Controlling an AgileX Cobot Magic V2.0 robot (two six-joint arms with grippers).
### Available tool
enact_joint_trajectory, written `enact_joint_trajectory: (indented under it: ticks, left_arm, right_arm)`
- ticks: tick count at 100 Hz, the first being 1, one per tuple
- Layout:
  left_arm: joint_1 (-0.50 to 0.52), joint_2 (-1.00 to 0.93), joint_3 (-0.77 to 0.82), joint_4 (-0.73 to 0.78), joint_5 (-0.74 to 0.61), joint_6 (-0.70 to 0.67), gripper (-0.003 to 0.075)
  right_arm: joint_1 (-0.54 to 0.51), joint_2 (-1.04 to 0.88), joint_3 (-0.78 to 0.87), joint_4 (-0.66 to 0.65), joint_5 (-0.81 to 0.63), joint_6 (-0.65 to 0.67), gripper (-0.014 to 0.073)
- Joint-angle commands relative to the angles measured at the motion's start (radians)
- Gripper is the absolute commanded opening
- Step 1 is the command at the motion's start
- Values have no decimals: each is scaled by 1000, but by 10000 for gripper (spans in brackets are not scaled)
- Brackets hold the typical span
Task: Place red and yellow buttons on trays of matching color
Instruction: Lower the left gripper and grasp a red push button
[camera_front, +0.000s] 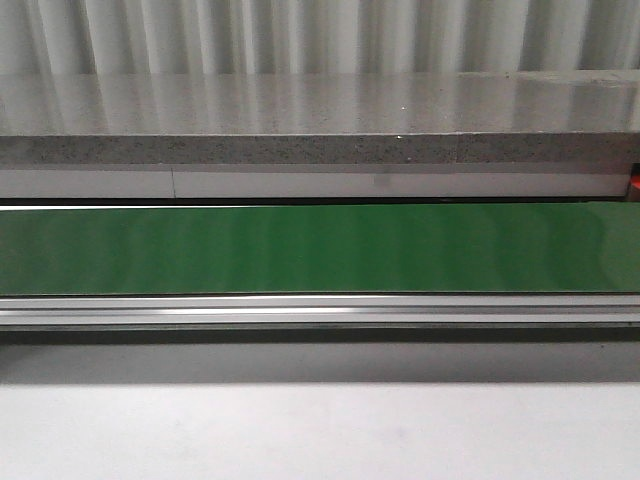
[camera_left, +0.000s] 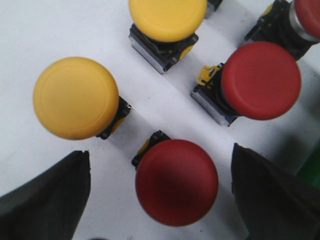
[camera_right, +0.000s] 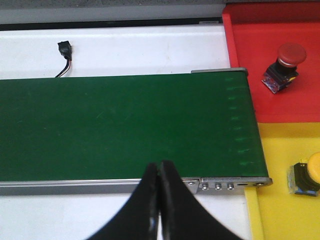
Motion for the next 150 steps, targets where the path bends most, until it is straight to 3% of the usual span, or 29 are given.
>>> enact_joint_trajectory:
  ticks: [1, 12, 19, 45, 70, 94, 125, 150]
  left_arm:
    - [3, -17, -29, -5, -51, -3, 554]
    - [3, -5, -29, -5, -51, -3, 533]
    - [3, -5, -29, -5, -51, -3, 456]
    - [3, -39, -29, -5, -7, 23, -22]
    - [-13, -200, -29, -8, 38, 59, -20]
    - [-115, -361, -48, -8, 58, 135, -20]
    - [-281, -292, -186, -8, 177, 202, -20]
    - [-317, -188, -214, -12, 193, 204, -20]
  right_arm:
    - [1, -4, -25, -1, -65, -12, -67]
    - [1, -4, -25, -1, -65, -12, -67]
    - [1, -4, -25, -1, -65, -12, -67]
    - [1, -4, -25, -1, -65, -12, -67]
    - [1, -4, -25, -1, -65, -12, -67]
    - [1, -4, -25, -1, -65, -12, -67]
    - [1, -4, -25, -1, -65, -12, -67]
    - [1, -4, -25, -1, -65, -12, -67]
